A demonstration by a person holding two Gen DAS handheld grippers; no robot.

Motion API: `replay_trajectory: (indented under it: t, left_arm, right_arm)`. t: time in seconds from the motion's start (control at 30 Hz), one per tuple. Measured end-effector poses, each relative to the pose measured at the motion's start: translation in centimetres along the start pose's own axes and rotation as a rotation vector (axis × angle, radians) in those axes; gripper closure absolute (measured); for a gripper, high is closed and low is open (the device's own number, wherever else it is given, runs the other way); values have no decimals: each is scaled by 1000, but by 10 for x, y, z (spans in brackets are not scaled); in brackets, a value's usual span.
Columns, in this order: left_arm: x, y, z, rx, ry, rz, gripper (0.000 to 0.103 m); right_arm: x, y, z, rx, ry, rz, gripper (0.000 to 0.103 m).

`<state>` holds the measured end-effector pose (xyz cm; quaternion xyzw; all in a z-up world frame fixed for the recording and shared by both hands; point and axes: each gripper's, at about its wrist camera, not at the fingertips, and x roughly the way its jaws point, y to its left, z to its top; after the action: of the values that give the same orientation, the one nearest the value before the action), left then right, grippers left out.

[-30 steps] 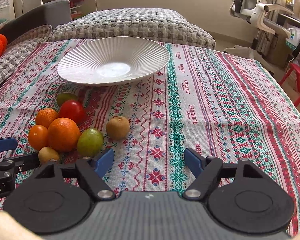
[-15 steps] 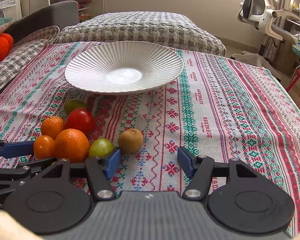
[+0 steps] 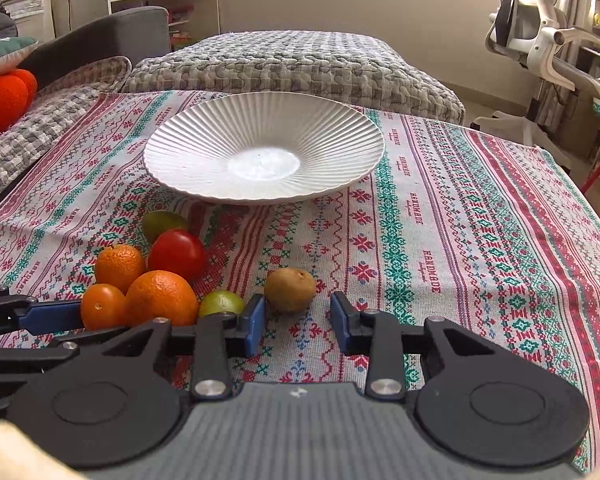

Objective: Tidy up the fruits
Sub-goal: 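Grasp the small orange fruit with the left tool while the right tool grasps the brown kiwi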

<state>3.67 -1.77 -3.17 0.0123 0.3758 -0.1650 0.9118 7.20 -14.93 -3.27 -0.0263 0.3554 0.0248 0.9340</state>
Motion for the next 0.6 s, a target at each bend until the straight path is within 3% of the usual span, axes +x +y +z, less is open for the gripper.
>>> replay_trajectory:
  t: [0.07,0.6]
  left_arm:
    - [-1,1,1,-3,3,-1,80]
    - [-15,4,4,-21,-6,-6,80]
  right_arm:
    - [-1,1,0,-1,2,8,80]
    - [-10,-9,-1,58,5,30,81]
